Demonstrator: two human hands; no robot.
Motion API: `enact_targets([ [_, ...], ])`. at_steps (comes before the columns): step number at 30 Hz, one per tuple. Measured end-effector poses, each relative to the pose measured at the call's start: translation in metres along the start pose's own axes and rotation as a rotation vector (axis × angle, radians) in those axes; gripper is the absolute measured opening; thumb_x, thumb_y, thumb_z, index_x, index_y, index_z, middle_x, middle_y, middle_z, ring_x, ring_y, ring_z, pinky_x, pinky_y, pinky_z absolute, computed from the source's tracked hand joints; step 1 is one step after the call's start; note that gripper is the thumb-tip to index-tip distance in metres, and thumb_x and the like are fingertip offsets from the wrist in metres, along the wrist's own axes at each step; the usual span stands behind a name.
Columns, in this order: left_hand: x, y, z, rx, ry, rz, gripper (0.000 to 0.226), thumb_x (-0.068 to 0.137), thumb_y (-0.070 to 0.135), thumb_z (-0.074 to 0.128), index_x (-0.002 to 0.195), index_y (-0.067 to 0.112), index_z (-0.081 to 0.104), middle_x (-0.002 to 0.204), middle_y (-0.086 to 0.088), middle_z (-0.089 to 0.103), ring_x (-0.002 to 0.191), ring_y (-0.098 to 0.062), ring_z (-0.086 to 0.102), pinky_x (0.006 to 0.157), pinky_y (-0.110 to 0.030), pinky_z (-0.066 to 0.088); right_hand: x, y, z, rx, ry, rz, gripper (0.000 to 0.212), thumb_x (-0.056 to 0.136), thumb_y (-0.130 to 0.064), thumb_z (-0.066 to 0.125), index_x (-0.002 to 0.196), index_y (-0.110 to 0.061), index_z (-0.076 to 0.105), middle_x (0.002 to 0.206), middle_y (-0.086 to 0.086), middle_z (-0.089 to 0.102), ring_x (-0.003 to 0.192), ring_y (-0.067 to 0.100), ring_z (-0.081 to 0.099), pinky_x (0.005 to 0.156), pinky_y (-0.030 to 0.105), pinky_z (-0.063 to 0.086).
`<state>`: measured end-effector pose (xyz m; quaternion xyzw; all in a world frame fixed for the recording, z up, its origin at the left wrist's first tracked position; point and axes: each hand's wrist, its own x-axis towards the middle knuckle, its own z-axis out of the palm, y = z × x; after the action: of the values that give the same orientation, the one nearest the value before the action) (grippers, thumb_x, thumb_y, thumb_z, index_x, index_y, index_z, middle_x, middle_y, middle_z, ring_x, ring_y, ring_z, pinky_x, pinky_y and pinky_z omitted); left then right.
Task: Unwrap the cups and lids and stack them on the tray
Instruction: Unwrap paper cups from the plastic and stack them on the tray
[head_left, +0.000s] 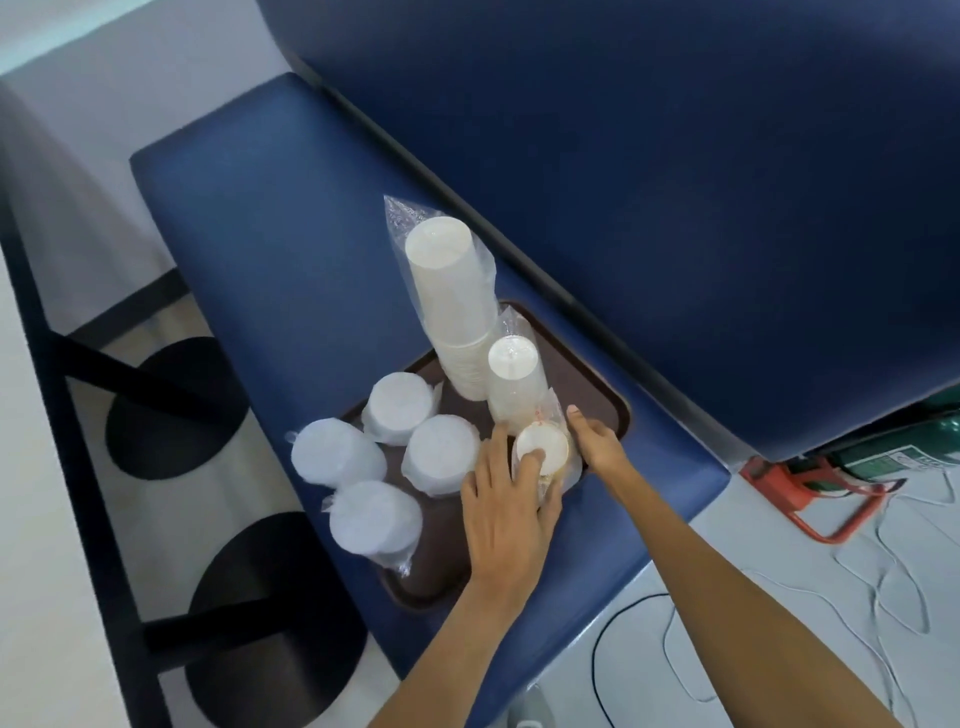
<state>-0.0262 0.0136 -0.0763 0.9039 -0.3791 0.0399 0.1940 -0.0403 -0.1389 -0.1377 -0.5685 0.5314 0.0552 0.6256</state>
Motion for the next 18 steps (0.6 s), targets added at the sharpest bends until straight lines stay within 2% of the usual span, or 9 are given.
enact_targets([
  [2, -0.005, -0.002, -0.003, -0.079, 0.005, -0.074, 0.041, 0.083, 0.045, 0.049, 0.114, 0.02, 0.05, 0.13, -0.011, 0.055, 0.116, -0.023, 0.053, 0.081, -0.033, 0.053, 0.003, 0.001, 0.005, -0.013, -0.016, 0.02, 0.053, 0.098, -0.049, 0.041, 0.128, -0.008, 0.052, 0.124, 0.009, 0.056, 0.12, 0.028, 0.051, 0.106, 0.041, 0.038],
  [4, -0.009, -0.004, -0.006, -0.192, 0.006, -0.175, 0.04, 0.078, 0.051, 0.05, 0.107, 0.024, 0.046, 0.128, -0.007, 0.058, 0.113, -0.021, 0.058, 0.079, -0.033, 0.053, 0.004, 0.001, 0.01, -0.02, -0.036, 0.042, 0.052, 0.097, -0.048, 0.044, 0.129, -0.008, 0.052, 0.125, 0.009, 0.056, 0.12, 0.027, 0.051, 0.105, 0.037, 0.039],
  [7, -0.013, -0.009, -0.008, -0.347, 0.01, -0.32, 0.04, 0.074, 0.051, 0.062, 0.097, 0.027, 0.04, 0.116, 0.0, 0.065, 0.096, -0.019, 0.066, 0.066, -0.031, 0.055, 0.005, 0.004, 0.015, -0.031, -0.043, 0.044, 0.049, 0.094, -0.044, 0.052, 0.128, -0.008, 0.054, 0.126, 0.011, 0.057, 0.113, 0.024, 0.053, 0.098, 0.033, 0.041],
  [9, -0.016, -0.011, -0.009, -0.393, 0.011, -0.386, 0.048, 0.072, 0.042, 0.076, 0.095, 0.029, 0.036, 0.1, 0.001, 0.067, 0.082, -0.02, 0.067, 0.056, -0.029, 0.053, 0.004, 0.005, 0.015, -0.019, -0.046, 0.044, 0.053, 0.092, -0.042, 0.058, 0.131, -0.007, 0.05, 0.127, 0.01, 0.056, 0.113, 0.023, 0.053, 0.096, 0.032, 0.043],
  [11, -0.017, -0.012, -0.011, -0.414, 0.009, -0.432, 0.057, 0.068, 0.035, 0.083, 0.098, 0.029, 0.035, 0.095, -0.002, 0.065, 0.08, -0.022, 0.066, 0.054, -0.033, 0.054, 0.003, 0.008, 0.014, -0.005, -0.036, 0.062, 0.058, 0.085, -0.045, 0.065, 0.127, -0.008, 0.05, 0.125, 0.009, 0.055, 0.111, 0.023, 0.055, 0.088, 0.032, 0.048],
  [14, -0.016, -0.013, -0.021, -0.443, -0.035, -0.498, 0.067, 0.07, 0.033, 0.082, 0.121, 0.026, 0.039, 0.113, -0.003, 0.062, 0.098, -0.024, 0.064, 0.072, -0.038, 0.056, -0.001, 0.011, 0.009, 0.078, 0.017, 0.123, 0.072, 0.074, -0.051, 0.073, 0.127, -0.006, 0.052, 0.124, 0.01, 0.058, 0.107, 0.025, 0.059, 0.082, 0.036, 0.053],
  [16, -0.015, -0.015, -0.03, -0.476, -0.09, -0.529, 0.078, 0.073, 0.033, 0.079, 0.137, 0.02, 0.035, 0.13, -0.002, 0.054, 0.114, -0.02, 0.057, 0.086, -0.033, 0.052, -0.012, 0.008, 0.007, 0.132, 0.072, 0.158, 0.068, 0.077, -0.048, 0.072, 0.123, -0.002, 0.054, 0.119, 0.013, 0.06, 0.101, 0.026, 0.059, 0.073, 0.034, 0.051],
  [18, -0.013, -0.015, -0.041, -0.454, -0.135, -0.499, 0.076, 0.077, 0.036, 0.075, 0.139, 0.018, 0.035, 0.133, 0.0, 0.048, 0.118, -0.016, 0.052, 0.086, -0.022, 0.046, -0.024, 0.005, 0.004, 0.17, 0.123, 0.19, 0.056, 0.081, -0.043, 0.07, 0.114, 0.0, 0.054, 0.111, 0.013, 0.059, 0.096, 0.026, 0.057, 0.074, 0.037, 0.051],
])
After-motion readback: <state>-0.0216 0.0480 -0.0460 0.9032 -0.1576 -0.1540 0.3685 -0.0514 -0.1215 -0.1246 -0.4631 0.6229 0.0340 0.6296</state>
